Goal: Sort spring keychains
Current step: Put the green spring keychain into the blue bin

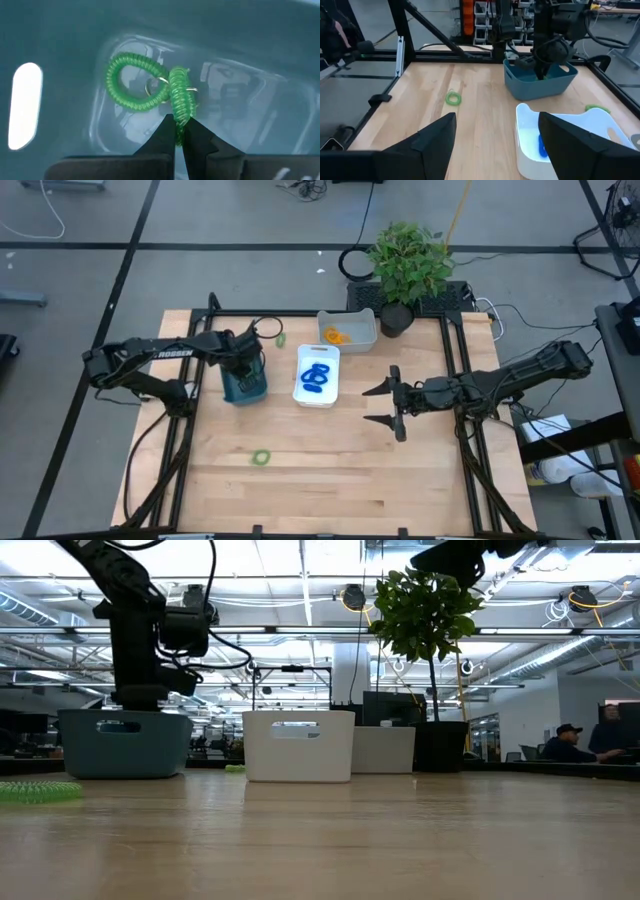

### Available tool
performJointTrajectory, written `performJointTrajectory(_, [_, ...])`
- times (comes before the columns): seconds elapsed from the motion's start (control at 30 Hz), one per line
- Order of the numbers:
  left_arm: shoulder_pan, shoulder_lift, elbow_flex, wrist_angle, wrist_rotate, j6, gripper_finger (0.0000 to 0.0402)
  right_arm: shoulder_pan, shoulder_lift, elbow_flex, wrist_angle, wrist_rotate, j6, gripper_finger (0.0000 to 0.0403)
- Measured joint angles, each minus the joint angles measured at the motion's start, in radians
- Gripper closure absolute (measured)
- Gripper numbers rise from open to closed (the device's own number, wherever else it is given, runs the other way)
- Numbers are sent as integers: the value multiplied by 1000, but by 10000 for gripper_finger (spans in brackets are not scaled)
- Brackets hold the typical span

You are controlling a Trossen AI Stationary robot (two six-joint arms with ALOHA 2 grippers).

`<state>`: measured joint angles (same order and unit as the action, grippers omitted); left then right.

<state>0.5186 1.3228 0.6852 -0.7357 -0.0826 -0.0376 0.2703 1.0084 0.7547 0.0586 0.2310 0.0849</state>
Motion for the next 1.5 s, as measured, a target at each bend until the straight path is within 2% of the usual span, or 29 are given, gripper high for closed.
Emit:
performJointTrajectory(0.17, [0, 0, -6, 28, 0, -8, 379, 0, 0, -20, 5, 0, 0, 135])
performJointTrajectory(0.53, [-4, -15, -6, 44, 0, -26, 190, 0, 0, -21, 40, 0, 0, 135])
performJointTrajectory(0.67, [-4, -42, 36, -24, 4, -41, 139, 0, 0, -21, 40, 0, 0, 135])
performJointTrajectory(0.77, [-9, -69, 87, -93, 9, -68, 117, 0, 0, -21, 41, -1, 1, 135])
performJointTrajectory(0.9, [-52, -109, 175, -198, 54, -87, 103, 0, 0, -21, 42, -21, 8, 135])
performJointTrajectory(1.07, [-167, -150, 283, -298, 63, -112, 105, 0, 0, -21, 43, -53, 8, 135])
performJointTrajectory(1.5, [-621, -158, 471, -363, 63, -380, 126, 0, 0, -21, 125, -53, 8, 135])
